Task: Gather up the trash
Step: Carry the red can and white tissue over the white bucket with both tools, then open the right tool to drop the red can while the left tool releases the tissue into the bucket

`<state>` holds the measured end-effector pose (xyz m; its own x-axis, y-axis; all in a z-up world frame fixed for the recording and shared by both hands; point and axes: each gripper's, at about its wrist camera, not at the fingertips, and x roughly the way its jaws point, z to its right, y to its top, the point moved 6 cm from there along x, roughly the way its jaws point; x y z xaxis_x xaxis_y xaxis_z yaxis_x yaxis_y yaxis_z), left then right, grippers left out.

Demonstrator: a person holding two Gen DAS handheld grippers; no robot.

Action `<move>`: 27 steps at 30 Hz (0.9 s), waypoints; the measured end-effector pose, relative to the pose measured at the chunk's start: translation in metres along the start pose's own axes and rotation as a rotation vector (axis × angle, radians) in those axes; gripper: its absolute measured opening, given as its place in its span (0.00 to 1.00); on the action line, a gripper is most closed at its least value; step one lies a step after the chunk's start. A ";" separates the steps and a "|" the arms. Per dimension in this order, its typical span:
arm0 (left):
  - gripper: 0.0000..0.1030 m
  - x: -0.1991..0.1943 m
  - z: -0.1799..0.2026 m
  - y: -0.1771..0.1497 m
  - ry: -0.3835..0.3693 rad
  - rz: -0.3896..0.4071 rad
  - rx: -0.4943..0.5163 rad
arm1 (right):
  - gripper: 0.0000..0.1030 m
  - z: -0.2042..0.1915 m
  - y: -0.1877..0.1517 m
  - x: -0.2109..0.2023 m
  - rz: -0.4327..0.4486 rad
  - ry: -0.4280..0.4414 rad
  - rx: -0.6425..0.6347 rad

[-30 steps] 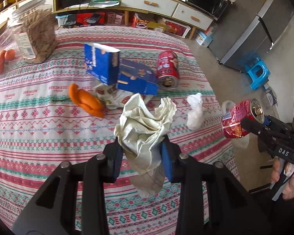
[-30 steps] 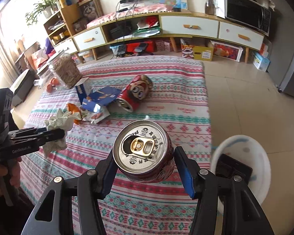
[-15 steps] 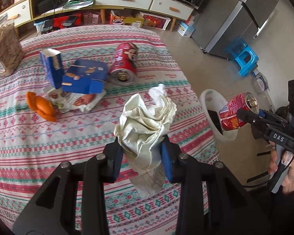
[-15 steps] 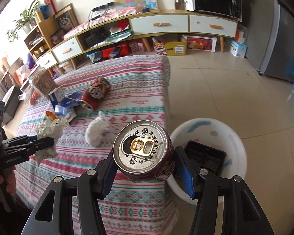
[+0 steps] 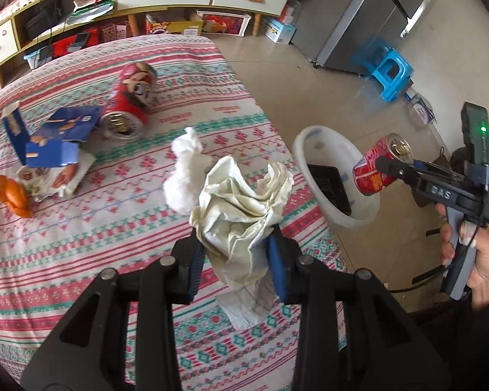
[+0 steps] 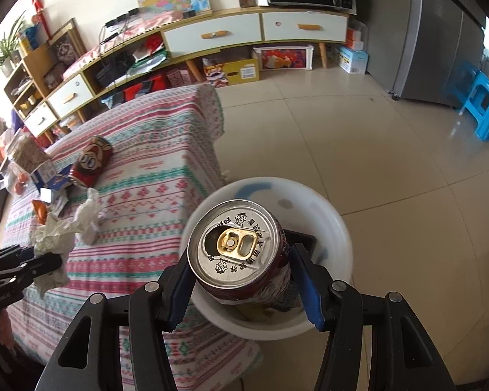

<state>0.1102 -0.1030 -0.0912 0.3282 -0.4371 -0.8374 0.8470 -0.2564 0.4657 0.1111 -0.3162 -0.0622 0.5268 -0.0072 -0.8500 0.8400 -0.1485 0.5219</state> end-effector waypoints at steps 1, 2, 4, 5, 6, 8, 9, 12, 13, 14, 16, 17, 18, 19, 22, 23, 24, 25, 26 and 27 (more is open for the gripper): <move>0.36 0.002 0.002 0.001 -0.003 -0.003 -0.001 | 0.56 0.004 0.000 0.003 -0.002 -0.006 0.009; 0.36 0.004 0.005 0.001 -0.005 -0.005 -0.002 | 0.56 0.008 0.000 0.006 -0.005 -0.011 0.012; 0.36 0.008 0.009 0.002 -0.010 -0.006 -0.004 | 0.57 0.014 0.000 0.011 -0.013 -0.022 0.012; 0.36 0.009 0.010 0.002 -0.013 -0.006 -0.005 | 0.57 0.016 -0.001 0.014 -0.021 -0.025 0.013; 0.36 0.011 0.014 0.003 -0.017 -0.007 -0.005 | 0.57 0.019 -0.002 0.015 -0.028 -0.025 0.018; 0.36 0.014 0.021 0.005 -0.026 -0.006 -0.005 | 0.57 0.023 -0.004 0.016 -0.040 -0.013 0.034; 0.36 0.016 0.025 0.006 -0.031 -0.007 -0.002 | 0.57 0.025 -0.004 0.015 -0.039 -0.009 0.040; 0.36 0.023 0.038 0.012 -0.044 -0.010 0.009 | 0.67 0.031 -0.004 0.006 -0.022 -0.005 0.058; 0.36 0.026 0.043 0.013 -0.047 -0.012 0.015 | 0.68 0.034 -0.005 0.005 -0.021 -0.013 0.061; 0.36 0.029 0.048 0.014 -0.051 -0.013 0.021 | 0.68 0.036 -0.005 0.003 -0.022 -0.023 0.060; 0.36 0.033 0.056 0.017 -0.055 -0.017 0.031 | 0.68 0.040 -0.008 0.001 -0.024 -0.034 0.060; 0.36 0.037 0.061 0.018 -0.057 -0.021 0.040 | 0.68 0.042 -0.011 0.000 -0.026 -0.034 0.060; 0.36 0.039 0.065 0.019 -0.058 -0.024 0.046 | 0.68 0.044 -0.013 -0.001 -0.028 -0.034 0.060; 0.36 0.042 0.071 0.020 -0.060 -0.027 0.053 | 0.68 0.046 -0.014 -0.002 -0.028 -0.036 0.059; 0.36 0.049 0.083 0.024 -0.068 -0.031 0.071 | 0.68 0.054 -0.022 -0.009 -0.024 -0.041 0.060; 0.36 0.051 0.088 0.026 -0.070 -0.033 0.078 | 0.68 0.057 -0.025 -0.011 -0.023 -0.040 0.063; 0.36 0.054 0.093 0.026 -0.072 -0.033 0.083 | 0.68 0.060 -0.027 -0.014 -0.021 -0.039 0.068; 0.36 0.056 0.098 0.028 -0.073 -0.034 0.089 | 0.68 0.063 -0.030 -0.016 -0.020 -0.039 0.071; 0.36 0.059 0.102 0.029 -0.075 -0.035 0.094 | 0.68 0.066 -0.032 -0.019 -0.017 -0.038 0.075; 0.36 0.062 0.106 0.030 -0.076 -0.035 0.099 | 0.68 0.069 -0.033 -0.021 -0.015 -0.040 0.077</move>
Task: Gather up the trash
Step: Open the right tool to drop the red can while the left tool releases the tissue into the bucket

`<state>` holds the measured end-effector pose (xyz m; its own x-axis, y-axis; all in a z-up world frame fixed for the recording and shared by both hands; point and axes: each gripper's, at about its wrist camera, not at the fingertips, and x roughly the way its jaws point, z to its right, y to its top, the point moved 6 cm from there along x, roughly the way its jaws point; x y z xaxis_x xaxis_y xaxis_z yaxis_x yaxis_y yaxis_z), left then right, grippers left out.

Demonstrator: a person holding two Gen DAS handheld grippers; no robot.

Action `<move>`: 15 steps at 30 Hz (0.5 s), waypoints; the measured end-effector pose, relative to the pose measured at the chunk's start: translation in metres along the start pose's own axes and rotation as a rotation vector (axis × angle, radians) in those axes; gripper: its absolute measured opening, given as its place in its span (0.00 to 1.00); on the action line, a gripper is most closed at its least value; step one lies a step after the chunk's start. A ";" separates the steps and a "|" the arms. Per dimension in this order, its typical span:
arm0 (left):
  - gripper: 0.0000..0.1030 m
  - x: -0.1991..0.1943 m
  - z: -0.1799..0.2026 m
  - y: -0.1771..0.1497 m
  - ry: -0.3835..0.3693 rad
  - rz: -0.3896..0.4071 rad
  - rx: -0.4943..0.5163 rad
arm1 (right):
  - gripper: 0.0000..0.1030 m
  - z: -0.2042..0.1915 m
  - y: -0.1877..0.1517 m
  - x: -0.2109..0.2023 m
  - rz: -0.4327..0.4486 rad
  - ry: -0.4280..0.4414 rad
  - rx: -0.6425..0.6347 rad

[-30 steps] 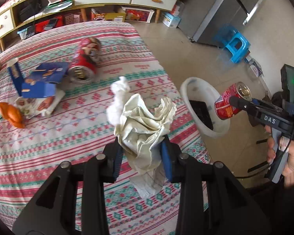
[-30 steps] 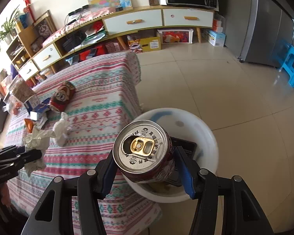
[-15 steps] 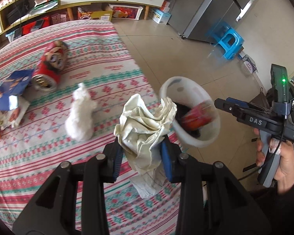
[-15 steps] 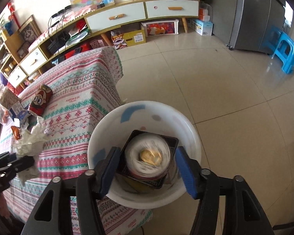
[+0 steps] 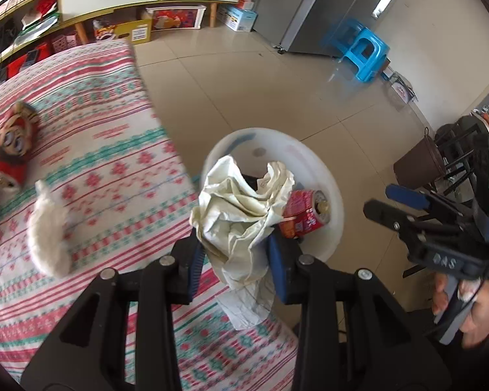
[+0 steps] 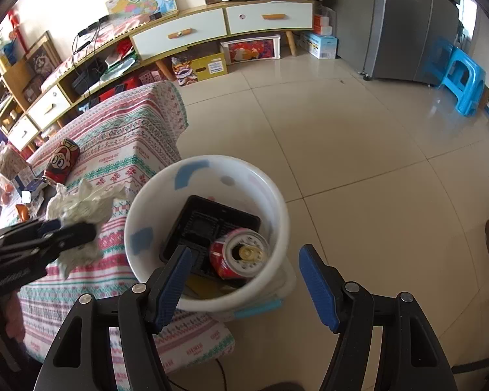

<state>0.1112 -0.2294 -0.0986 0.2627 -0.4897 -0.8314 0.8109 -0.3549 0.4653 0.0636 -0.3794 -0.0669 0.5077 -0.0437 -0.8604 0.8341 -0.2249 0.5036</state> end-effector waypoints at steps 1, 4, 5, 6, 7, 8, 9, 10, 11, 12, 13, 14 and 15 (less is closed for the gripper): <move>0.36 0.003 0.004 0.001 -0.002 -0.001 0.005 | 0.68 0.003 -0.002 -0.003 0.004 -0.005 0.003; 0.36 0.012 0.013 0.005 -0.002 -0.006 0.015 | 0.68 0.012 -0.004 -0.009 0.015 -0.011 0.014; 0.37 0.014 0.015 0.006 0.000 -0.006 0.020 | 0.68 0.016 -0.005 -0.011 0.017 -0.010 0.019; 0.37 0.017 0.017 0.008 0.002 -0.006 0.024 | 0.68 0.018 -0.005 -0.012 0.019 -0.009 0.024; 0.37 0.019 0.019 0.009 0.004 -0.005 0.027 | 0.68 0.020 -0.006 -0.014 0.023 -0.008 0.028; 0.37 0.020 0.020 0.009 0.007 -0.003 0.031 | 0.68 0.022 -0.006 -0.015 0.026 -0.007 0.030; 0.37 0.022 0.021 0.011 0.008 -0.003 0.035 | 0.68 0.024 -0.006 -0.017 0.031 -0.008 0.033; 0.37 0.024 0.022 0.011 0.009 -0.001 0.041 | 0.68 0.025 -0.006 -0.019 0.036 -0.008 0.036; 0.37 0.026 0.023 0.012 0.009 0.003 0.049 | 0.69 0.026 -0.006 -0.020 0.039 -0.007 0.038; 0.38 0.028 0.025 0.013 0.012 0.005 0.054 | 0.69 0.027 -0.006 -0.022 0.044 -0.006 0.041; 0.39 0.029 0.024 0.014 0.018 0.008 0.058 | 0.69 0.026 -0.005 -0.023 0.046 -0.005 0.044; 0.40 0.030 0.024 0.014 0.024 0.013 0.059 | 0.69 0.027 -0.005 -0.024 0.049 -0.003 0.046; 0.42 0.030 0.024 0.014 0.027 0.013 0.061 | 0.69 0.027 -0.005 -0.025 0.050 -0.002 0.048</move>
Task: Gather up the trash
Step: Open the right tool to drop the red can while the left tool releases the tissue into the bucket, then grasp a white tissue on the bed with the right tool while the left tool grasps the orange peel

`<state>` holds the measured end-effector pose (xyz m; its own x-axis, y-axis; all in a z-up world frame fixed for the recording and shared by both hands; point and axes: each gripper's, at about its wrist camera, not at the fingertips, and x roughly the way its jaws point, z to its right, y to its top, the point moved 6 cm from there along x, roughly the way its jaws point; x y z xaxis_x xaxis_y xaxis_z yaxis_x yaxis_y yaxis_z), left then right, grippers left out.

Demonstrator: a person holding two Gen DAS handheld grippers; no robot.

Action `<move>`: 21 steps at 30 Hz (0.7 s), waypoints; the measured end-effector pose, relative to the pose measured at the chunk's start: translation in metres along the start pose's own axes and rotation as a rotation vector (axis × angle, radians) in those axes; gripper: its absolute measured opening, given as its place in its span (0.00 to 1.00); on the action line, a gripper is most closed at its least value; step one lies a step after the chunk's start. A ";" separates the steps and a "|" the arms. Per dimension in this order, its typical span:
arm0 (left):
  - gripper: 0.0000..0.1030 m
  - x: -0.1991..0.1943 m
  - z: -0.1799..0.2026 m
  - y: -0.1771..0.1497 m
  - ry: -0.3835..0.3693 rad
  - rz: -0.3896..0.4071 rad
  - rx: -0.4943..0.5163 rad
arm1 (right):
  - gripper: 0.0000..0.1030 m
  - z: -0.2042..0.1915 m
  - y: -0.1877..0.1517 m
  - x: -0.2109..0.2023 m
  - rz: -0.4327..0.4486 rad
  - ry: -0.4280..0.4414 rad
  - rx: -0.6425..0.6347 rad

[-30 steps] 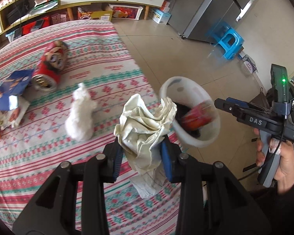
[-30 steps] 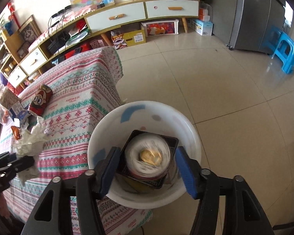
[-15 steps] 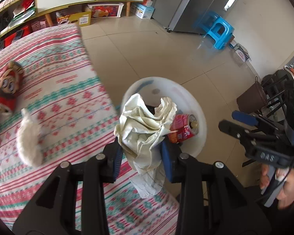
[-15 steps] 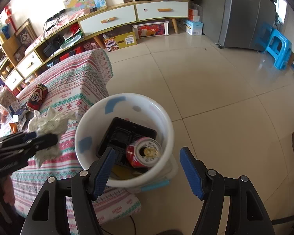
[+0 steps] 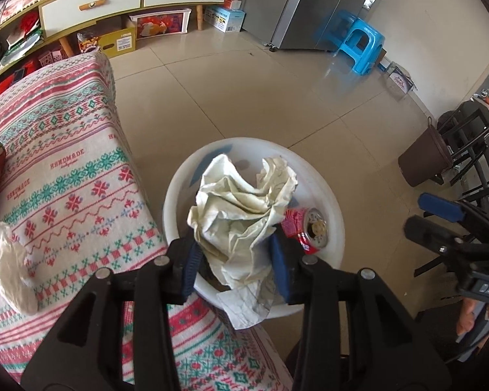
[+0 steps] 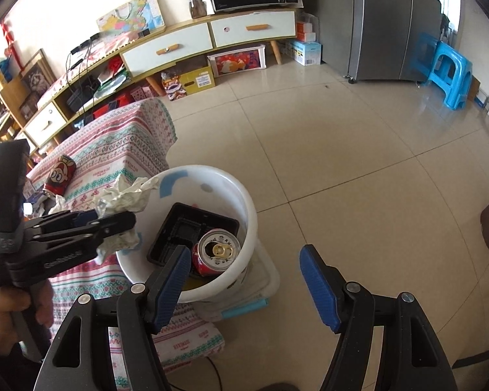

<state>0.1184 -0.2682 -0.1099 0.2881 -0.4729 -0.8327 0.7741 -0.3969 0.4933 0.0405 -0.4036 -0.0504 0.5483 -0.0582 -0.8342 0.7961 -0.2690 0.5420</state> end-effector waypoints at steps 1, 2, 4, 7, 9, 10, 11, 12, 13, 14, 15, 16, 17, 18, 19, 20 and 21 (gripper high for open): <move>0.44 0.000 -0.001 0.000 0.008 -0.001 0.003 | 0.69 0.000 0.000 -0.001 0.001 0.001 0.001; 0.50 0.000 -0.001 -0.001 0.018 -0.005 0.006 | 0.69 0.000 -0.001 -0.001 0.003 0.000 0.001; 0.62 0.000 -0.001 -0.002 0.037 -0.009 0.010 | 0.69 0.000 -0.002 -0.001 0.002 -0.004 0.000; 0.70 -0.005 0.000 -0.002 0.061 0.000 0.024 | 0.70 -0.001 -0.002 0.000 -0.001 -0.008 -0.004; 0.75 -0.009 -0.001 -0.001 0.079 0.004 0.031 | 0.70 -0.002 -0.002 0.000 -0.002 -0.009 -0.004; 0.76 -0.012 -0.003 -0.001 0.086 0.006 0.034 | 0.70 -0.002 -0.003 0.000 -0.002 -0.011 -0.004; 0.78 -0.014 -0.005 0.000 0.091 0.007 0.036 | 0.71 -0.003 -0.002 0.000 -0.003 -0.011 -0.005; 0.79 -0.015 -0.007 0.000 0.095 0.008 0.038 | 0.71 -0.004 -0.001 0.000 -0.002 -0.011 -0.006; 0.79 -0.018 -0.008 -0.001 0.101 0.009 0.041 | 0.73 -0.005 -0.001 0.000 0.000 -0.011 -0.008; 0.80 -0.019 -0.010 -0.002 0.108 0.011 0.046 | 0.74 -0.006 -0.001 -0.001 0.003 -0.011 -0.011; 0.80 -0.022 -0.012 -0.002 0.113 0.013 0.051 | 0.75 -0.008 0.000 -0.001 0.004 -0.012 -0.014; 0.80 -0.024 -0.014 -0.002 0.121 0.015 0.055 | 0.75 -0.009 0.000 0.000 0.004 -0.012 -0.016; 0.80 -0.027 -0.017 -0.003 0.128 0.017 0.056 | 0.75 -0.010 0.001 0.000 0.004 -0.012 -0.018; 0.81 -0.028 -0.019 -0.003 0.132 0.018 0.056 | 0.75 -0.011 0.001 0.001 0.003 -0.011 -0.021; 0.81 -0.031 -0.022 -0.004 0.137 0.019 0.055 | 0.76 -0.013 0.001 0.002 0.002 -0.011 -0.024; 0.81 -0.033 -0.025 -0.004 0.143 0.020 0.052 | 0.76 -0.015 0.002 0.003 0.001 -0.011 -0.029; 0.81 -0.035 -0.029 -0.004 0.149 0.022 0.050 | 0.76 -0.017 0.003 0.003 0.001 -0.011 -0.033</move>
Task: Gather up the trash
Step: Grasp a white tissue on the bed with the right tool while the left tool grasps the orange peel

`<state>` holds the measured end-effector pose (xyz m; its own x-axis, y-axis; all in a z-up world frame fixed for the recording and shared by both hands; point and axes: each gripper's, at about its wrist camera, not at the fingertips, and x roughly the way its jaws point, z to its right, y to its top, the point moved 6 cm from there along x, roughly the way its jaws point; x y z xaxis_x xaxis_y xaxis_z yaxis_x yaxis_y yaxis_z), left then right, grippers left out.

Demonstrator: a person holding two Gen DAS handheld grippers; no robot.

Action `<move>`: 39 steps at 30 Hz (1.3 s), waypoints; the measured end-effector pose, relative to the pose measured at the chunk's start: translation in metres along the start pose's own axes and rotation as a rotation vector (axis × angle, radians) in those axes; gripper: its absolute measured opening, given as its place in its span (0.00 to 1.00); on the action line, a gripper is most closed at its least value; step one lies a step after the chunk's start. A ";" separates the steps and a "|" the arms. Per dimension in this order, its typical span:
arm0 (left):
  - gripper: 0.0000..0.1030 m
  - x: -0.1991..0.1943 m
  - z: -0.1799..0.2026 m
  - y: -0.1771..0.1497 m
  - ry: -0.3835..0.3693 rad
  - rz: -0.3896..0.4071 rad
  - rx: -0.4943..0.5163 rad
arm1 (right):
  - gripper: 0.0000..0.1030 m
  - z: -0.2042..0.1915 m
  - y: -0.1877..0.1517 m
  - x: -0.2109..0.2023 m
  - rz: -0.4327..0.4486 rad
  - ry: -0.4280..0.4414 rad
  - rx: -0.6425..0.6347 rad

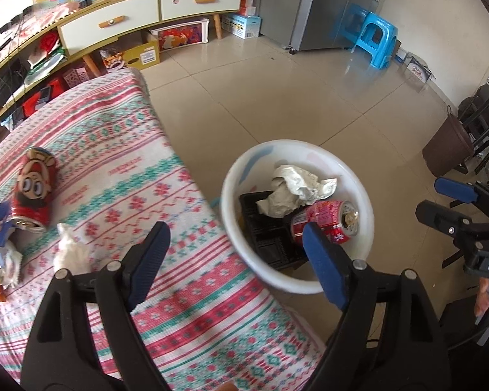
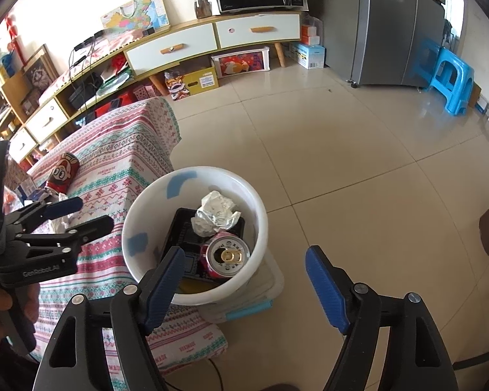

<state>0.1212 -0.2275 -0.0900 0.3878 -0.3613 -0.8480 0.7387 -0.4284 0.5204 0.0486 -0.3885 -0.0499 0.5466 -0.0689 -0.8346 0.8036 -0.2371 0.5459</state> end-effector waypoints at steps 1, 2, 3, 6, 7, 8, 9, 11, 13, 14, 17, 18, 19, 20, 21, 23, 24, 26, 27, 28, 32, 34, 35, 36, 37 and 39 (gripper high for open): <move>0.81 -0.002 -0.004 -0.001 0.008 0.002 -0.004 | 0.76 -0.002 0.001 0.001 0.000 -0.001 -0.005; 0.82 -0.004 -0.007 -0.001 0.014 0.004 -0.007 | 0.76 -0.005 0.002 0.002 0.000 -0.001 -0.008; 0.82 -0.007 -0.012 -0.001 0.020 0.008 -0.013 | 0.76 -0.007 0.004 0.002 0.000 -0.001 -0.011; 0.84 -0.014 -0.025 -0.004 0.037 0.017 -0.029 | 0.77 -0.016 0.007 0.005 0.001 -0.001 -0.024; 0.84 -0.017 -0.030 -0.006 0.044 0.019 -0.036 | 0.77 -0.019 0.008 0.006 0.001 -0.002 -0.030; 0.86 -0.019 -0.036 -0.008 0.056 0.013 -0.043 | 0.77 -0.024 0.008 0.007 0.002 -0.005 -0.039; 0.91 -0.020 -0.040 -0.009 0.065 0.007 -0.049 | 0.77 -0.029 0.010 0.009 0.001 -0.008 -0.051; 0.93 -0.025 -0.051 -0.014 0.072 0.006 -0.064 | 0.79 -0.036 0.012 0.012 0.000 -0.011 -0.066; 0.93 -0.030 -0.062 -0.018 0.083 0.002 -0.080 | 0.81 -0.046 0.014 0.014 0.000 -0.015 -0.082; 0.93 -0.033 -0.068 -0.020 0.088 0.002 -0.089 | 0.84 -0.050 0.015 0.015 -0.003 -0.017 -0.088; 0.96 -0.040 -0.087 -0.028 0.110 0.002 -0.111 | 0.85 -0.065 0.018 0.018 -0.003 -0.016 -0.107; 0.96 -0.043 -0.092 -0.030 0.117 0.002 -0.114 | 0.85 -0.071 0.020 0.020 -0.004 -0.014 -0.114; 0.96 -0.046 -0.100 -0.034 0.128 0.002 -0.119 | 0.85 -0.075 0.020 0.021 -0.006 -0.013 -0.119; 0.96 -0.049 -0.107 -0.037 0.140 0.001 -0.124 | 0.85 -0.081 0.021 0.023 -0.008 -0.012 -0.126; 0.96 -0.051 -0.113 -0.039 0.148 0.001 -0.128 | 0.85 -0.086 0.021 0.025 -0.012 -0.011 -0.132; 0.96 -0.056 -0.129 -0.045 0.169 -0.003 -0.144 | 0.85 -0.098 0.023 0.029 -0.019 -0.009 -0.150; 0.96 -0.059 -0.136 -0.047 0.175 -0.004 -0.152 | 0.85 -0.104 0.023 0.031 -0.023 -0.008 -0.158; 0.96 -0.063 -0.152 -0.054 0.192 -0.008 -0.174 | 0.85 -0.116 0.024 0.035 -0.029 0.000 -0.169; 0.96 -0.065 -0.158 -0.056 0.199 -0.010 -0.182 | 0.85 -0.122 0.024 0.037 -0.031 0.005 -0.174; 0.96 -0.067 -0.166 -0.059 0.208 -0.011 -0.191 | 0.85 -0.129 0.025 0.038 -0.033 0.011 -0.181; 0.96 -0.074 -0.193 -0.071 0.248 -0.015 -0.222 | 0.85 -0.156 0.028 0.042 -0.033 0.032 -0.213; 0.96 -0.075 -0.204 -0.077 0.254 -0.014 -0.238 | 0.85 -0.167 0.029 0.046 -0.038 0.041 -0.224; 0.96 -0.074 -0.209 -0.081 0.257 -0.018 -0.247 | 0.85 -0.173 0.028 0.048 -0.043 0.045 -0.228; 0.96 -0.075 -0.213 -0.084 0.257 -0.023 -0.253 | 0.85 -0.179 0.028 0.051 -0.048 0.048 -0.233; 0.96 -0.074 -0.218 -0.088 0.256 -0.030 -0.259 | 0.85 -0.185 0.028 0.053 -0.053 0.051 -0.238; 0.96 -0.075 -0.225 -0.094 0.260 -0.045 -0.264 | 0.85 -0.198 0.027 0.058 -0.062 0.057 -0.256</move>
<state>0.1469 0.0261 -0.0982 0.4534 -0.1104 -0.8844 0.8618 -0.1986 0.4667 0.1483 -0.2069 -0.0687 0.5014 -0.0059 -0.8652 0.8652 0.0139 0.5013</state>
